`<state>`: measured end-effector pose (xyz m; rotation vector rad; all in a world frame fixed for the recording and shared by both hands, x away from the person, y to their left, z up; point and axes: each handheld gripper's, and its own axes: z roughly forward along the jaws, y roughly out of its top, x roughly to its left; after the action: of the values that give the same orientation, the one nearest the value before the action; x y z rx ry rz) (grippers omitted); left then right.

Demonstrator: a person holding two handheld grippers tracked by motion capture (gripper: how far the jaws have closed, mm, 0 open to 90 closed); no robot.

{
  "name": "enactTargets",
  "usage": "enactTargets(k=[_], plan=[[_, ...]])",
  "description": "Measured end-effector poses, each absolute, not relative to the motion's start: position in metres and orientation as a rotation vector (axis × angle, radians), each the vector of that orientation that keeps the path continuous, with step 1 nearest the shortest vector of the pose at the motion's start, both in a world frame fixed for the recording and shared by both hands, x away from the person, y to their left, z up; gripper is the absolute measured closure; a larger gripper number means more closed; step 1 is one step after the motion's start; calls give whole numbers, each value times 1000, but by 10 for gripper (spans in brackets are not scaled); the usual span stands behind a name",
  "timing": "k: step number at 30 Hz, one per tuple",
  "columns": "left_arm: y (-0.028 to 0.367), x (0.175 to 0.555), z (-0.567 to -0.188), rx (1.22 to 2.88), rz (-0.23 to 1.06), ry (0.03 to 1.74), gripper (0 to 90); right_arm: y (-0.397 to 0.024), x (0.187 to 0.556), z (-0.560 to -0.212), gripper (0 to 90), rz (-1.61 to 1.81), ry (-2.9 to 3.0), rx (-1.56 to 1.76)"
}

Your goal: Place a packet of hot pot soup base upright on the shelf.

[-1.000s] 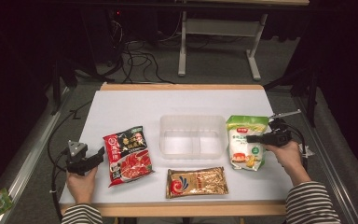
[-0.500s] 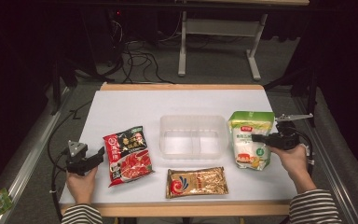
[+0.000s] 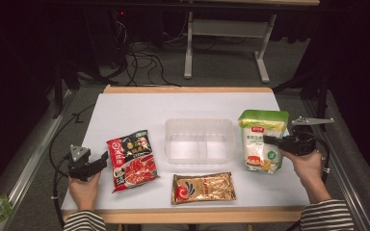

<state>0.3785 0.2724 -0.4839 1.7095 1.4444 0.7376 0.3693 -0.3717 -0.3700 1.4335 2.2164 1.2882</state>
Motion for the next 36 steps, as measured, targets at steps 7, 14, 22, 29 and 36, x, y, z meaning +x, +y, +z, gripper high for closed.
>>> enactTargets(k=[7,14,22,29,36], plan=[[272,378,-484,1709,744,1446,312,-371,365,-365,891,1326,2199,1401],[272,379,-484,1714,740,1446,312,-365,359,-353,892,1372,2190,1357],[272,379,-484,1714,737,1447,312,-356,354,-342,893,1453,2200,1318],[272,379,-484,1715,735,1447,312,-342,354,-332,894,1485,2215,1269],[273,379,-484,1710,728,1447,312,-320,361,-332,895,1497,2237,1257]])
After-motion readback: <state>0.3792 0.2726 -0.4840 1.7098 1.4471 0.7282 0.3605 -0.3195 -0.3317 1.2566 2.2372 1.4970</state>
